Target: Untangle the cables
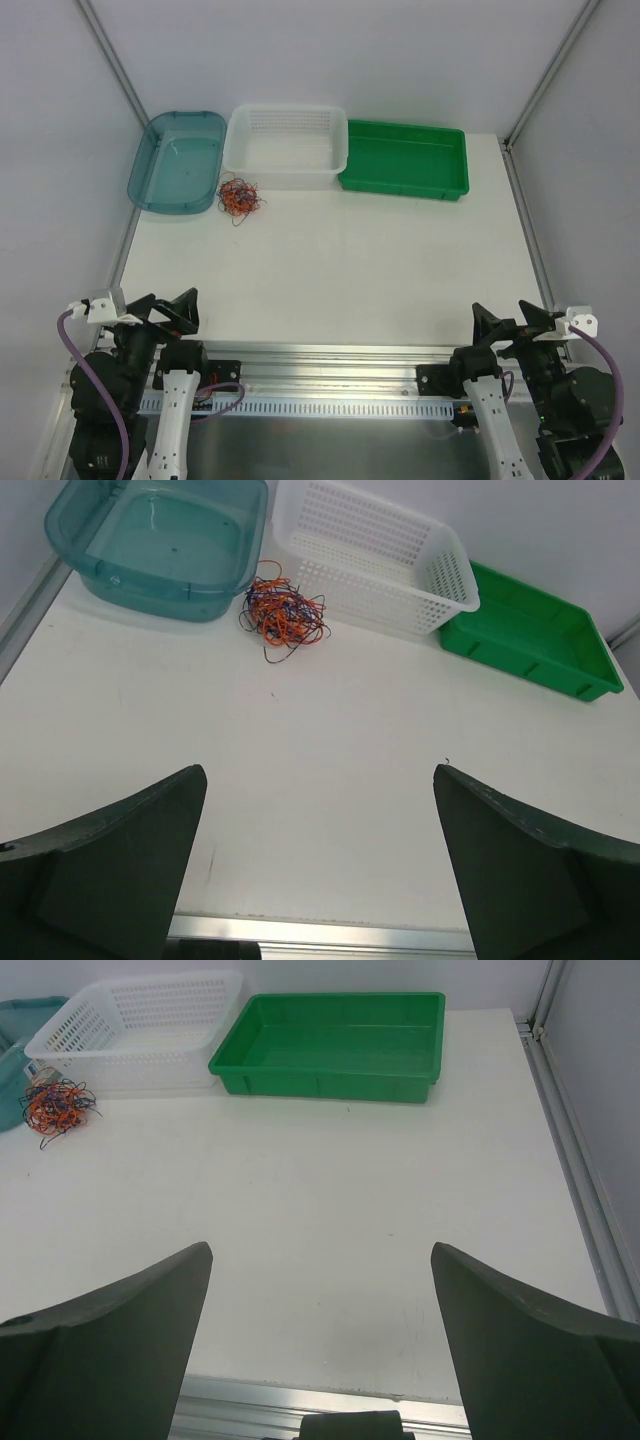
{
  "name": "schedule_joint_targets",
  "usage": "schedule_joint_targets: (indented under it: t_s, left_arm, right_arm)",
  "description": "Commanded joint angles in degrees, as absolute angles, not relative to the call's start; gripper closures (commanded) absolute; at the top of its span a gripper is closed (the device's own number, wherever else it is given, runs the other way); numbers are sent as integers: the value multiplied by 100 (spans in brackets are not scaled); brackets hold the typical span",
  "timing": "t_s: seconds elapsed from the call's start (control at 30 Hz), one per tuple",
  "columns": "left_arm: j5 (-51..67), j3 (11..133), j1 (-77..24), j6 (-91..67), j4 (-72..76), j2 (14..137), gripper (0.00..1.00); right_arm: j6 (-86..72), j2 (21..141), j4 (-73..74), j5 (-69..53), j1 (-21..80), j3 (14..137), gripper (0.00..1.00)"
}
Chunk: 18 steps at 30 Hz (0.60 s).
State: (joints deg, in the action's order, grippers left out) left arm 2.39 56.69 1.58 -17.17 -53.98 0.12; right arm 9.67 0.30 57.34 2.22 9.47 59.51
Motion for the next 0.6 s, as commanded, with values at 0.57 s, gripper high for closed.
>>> schedule_joint_targets:
  t_s: [0.57]
  left_arm:
    - [61,4694,193,-3453,-5186,587,1]
  right_arm:
    - [150,1054,5389,-921,958,5898,3]
